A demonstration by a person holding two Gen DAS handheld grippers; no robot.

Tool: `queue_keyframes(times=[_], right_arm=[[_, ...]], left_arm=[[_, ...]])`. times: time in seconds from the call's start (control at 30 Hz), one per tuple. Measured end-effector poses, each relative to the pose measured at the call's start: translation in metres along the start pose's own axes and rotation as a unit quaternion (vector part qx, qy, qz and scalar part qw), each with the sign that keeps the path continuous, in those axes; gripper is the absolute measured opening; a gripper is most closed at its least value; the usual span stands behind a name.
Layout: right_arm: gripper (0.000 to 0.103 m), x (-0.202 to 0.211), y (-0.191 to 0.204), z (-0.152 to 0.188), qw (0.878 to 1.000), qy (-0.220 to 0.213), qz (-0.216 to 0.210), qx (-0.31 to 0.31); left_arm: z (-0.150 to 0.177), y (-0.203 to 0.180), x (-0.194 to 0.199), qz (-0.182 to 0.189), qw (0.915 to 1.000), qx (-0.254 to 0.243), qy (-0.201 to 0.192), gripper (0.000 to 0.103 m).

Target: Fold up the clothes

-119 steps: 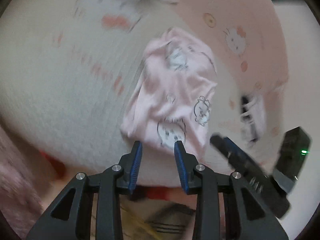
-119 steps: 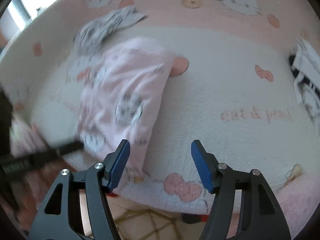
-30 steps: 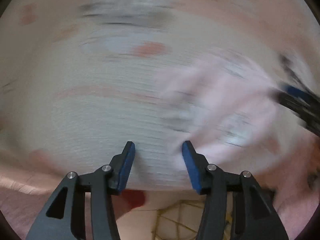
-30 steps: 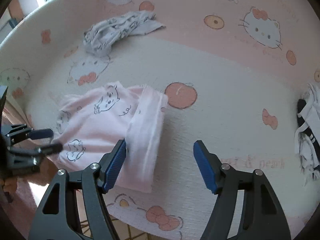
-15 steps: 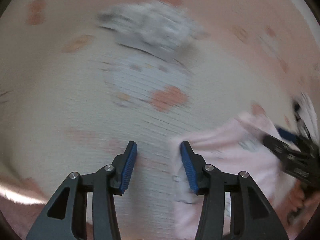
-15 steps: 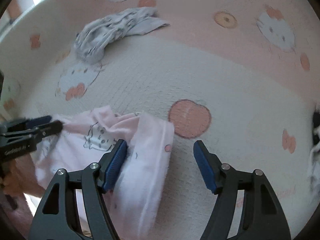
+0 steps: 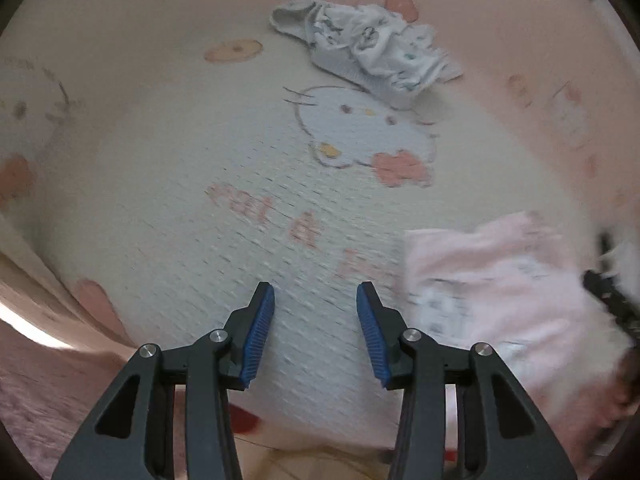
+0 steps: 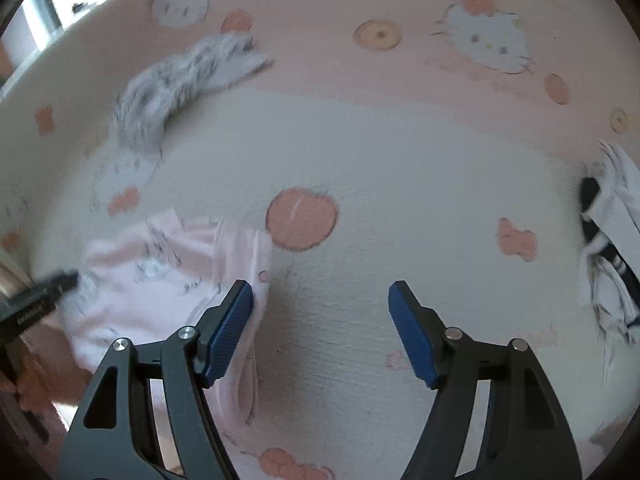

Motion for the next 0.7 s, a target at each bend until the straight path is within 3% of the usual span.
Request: queue_keyframes(times=[0.13, 0.2, 0.27, 0.33, 0.43, 0.5, 0.57, 0.63, 0.7], right_arm=[[0.073, 0.002, 0.009, 0.013, 1.000, 0.013, 0.014, 0.022], [0.073, 0.004, 0.013, 0.020, 0.999, 0.019, 0.021, 0.033], [0.072, 0.005, 0.012, 0.024, 0.999, 0.020, 0.031, 0.038], [0.076, 0.005, 0.001, 0.022, 0.998, 0.011, 0.049, 0.029], [0.072, 0.006, -0.015, 0.019, 0.997, -0.004, 0.075, 0.015], [0.069, 0.013, -0.023, 0.019, 0.996, -0.011, 0.089, 0.014], [0.069, 0.021, -0.026, 0.021, 0.996, -0.018, 0.089, 0.013], [0.069, 0.021, -0.009, 0.023, 0.997, -0.020, 0.067, 0.027], [0.069, 0.019, 0.010, 0.026, 0.998, -0.019, 0.045, 0.044]], left_arm=[[0.025, -0.033, 0.014, 0.095, 0.9940, -0.049, 0.026, 0.045], [0.043, -0.045, 0.012, 0.106, 0.9899, -0.077, 0.055, 0.045], [0.051, -0.048, -0.001, 0.065, 0.9885, -0.120, 0.065, 0.048], [0.048, -0.044, 0.003, 0.046, 0.9888, -0.131, 0.055, 0.052], [0.042, -0.020, 0.010, -0.021, 0.9920, -0.118, 0.040, 0.049], [0.037, 0.004, 0.013, -0.047, 0.9947, -0.080, 0.045, 0.047], [0.036, 0.005, 0.017, 0.015, 0.9977, -0.034, 0.057, 0.047], [0.038, -0.007, 0.027, 0.061, 0.9962, -0.037, 0.050, 0.047], [0.036, -0.010, 0.026, 0.063, 0.9960, -0.041, 0.049, 0.047]])
Point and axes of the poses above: each gripper's, at about its wrist camera, not at the fingertips, and x roughly against the way its jaws point, y to its left, z to its underside, the point moved 7 cm from there along -x, roughly the way its jaws point, and after that the axes turned 4 degrees about -y, right-handed, at the moved point
